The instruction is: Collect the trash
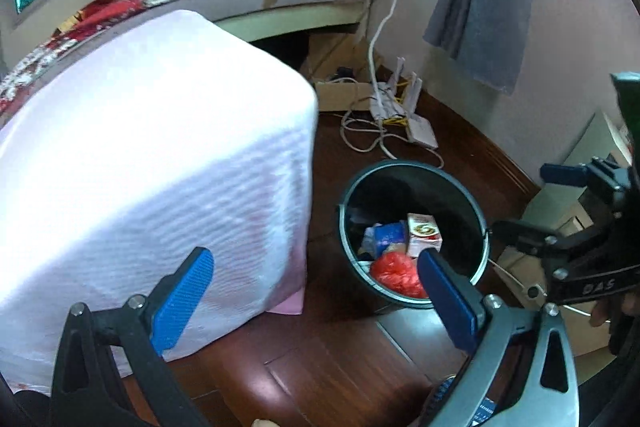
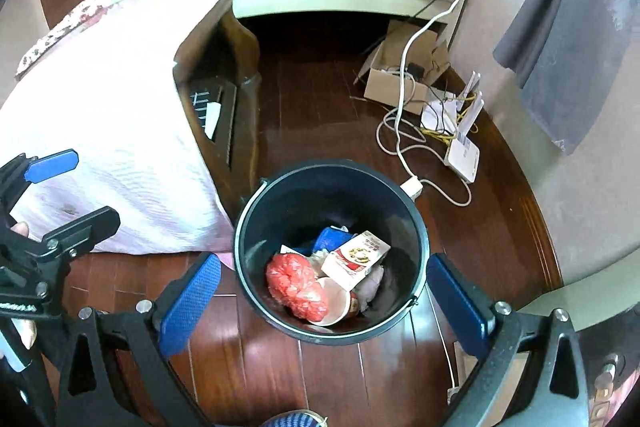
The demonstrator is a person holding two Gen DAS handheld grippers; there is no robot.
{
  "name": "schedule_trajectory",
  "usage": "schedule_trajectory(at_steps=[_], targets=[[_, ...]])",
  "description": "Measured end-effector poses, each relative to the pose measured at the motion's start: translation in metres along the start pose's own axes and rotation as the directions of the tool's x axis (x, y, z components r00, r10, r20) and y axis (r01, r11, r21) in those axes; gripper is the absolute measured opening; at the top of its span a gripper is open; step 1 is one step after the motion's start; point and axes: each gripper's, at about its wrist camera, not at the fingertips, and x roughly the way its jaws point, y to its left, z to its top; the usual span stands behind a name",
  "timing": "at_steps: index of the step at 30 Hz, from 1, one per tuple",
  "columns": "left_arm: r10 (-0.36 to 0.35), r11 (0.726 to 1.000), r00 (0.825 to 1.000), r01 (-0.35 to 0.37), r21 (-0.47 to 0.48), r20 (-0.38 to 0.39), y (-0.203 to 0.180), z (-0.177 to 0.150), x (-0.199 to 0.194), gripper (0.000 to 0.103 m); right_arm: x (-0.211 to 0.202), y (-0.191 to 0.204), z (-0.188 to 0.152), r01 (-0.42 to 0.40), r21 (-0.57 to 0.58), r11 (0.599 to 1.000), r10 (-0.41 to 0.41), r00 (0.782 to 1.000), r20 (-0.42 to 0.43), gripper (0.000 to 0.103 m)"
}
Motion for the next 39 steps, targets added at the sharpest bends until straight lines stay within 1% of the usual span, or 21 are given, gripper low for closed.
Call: schedule_trajectory(at_steps=[6,10,17,20,23,25,28,31,33,36,39], targets=[[0.06,0.998,0.995,-0.059,-0.01,0.084,0.014,-0.003,-0.05,0.102,-0.034,0.026,0.002,-0.002,-0.009,1.0,0.003,0.999,0.047,0.103],[0.105,0.994,0.987,-0.104,-0.018,0.123,0.024,-0.007,-0.087,0.102,-0.078,0.044,0.006,0.019,0.017,1.0,-0.021,0.994,0.112,0.103],[0.132,0.991,0.974,-0.129,-0.028,0.185,0.036,-0.014,-0.143,0.102,-0.155,0.071,0.01,0.034,0.073,0.997,-0.049,0.974,0.221,0.103],[0.133,0.991,0.967,-0.128,-0.037,0.217,0.036,-0.014,-0.164,0.102,-0.177,0.083,0.009,0.03,0.082,0.996,-0.049,0.969,0.241,0.103],[0.138,0.99,0.956,-0.131,-0.044,0.26,0.034,-0.014,-0.185,0.102,-0.194,0.092,0.008,0.047,0.072,0.996,-0.064,0.964,0.257,0.103],[0.143,0.99,0.949,-0.135,-0.049,0.281,0.034,-0.015,-0.195,0.102,-0.206,0.095,0.006,0.069,0.076,0.995,-0.088,0.957,0.276,0.103],[0.144,0.989,0.942,-0.133,-0.057,0.305,0.036,-0.015,-0.208,0.102,-0.225,0.095,0.002,0.073,0.092,0.993,-0.098,0.947,0.307,0.103],[0.116,0.993,0.94,-0.101,-0.064,0.32,0.037,-0.015,-0.217,0.102,-0.241,0.097,-0.002,0.082,0.093,0.992,-0.109,0.938,0.33,0.103],[0.108,0.994,0.937,-0.095,-0.057,0.333,0.034,-0.014,-0.221,0.102,-0.247,0.097,-0.003,0.08,0.095,0.992,-0.108,0.935,0.337,0.103],[0.117,0.993,0.929,-0.104,-0.055,0.351,0.03,-0.014,-0.223,0.102,-0.25,0.097,-0.005,0.077,0.094,0.993,-0.105,0.934,0.342,0.103],[0.116,0.993,0.928,-0.098,-0.067,0.354,0.031,-0.014,-0.224,0.102,-0.251,0.098,-0.006,0.081,0.096,0.992,-0.109,0.933,0.343,0.103]])
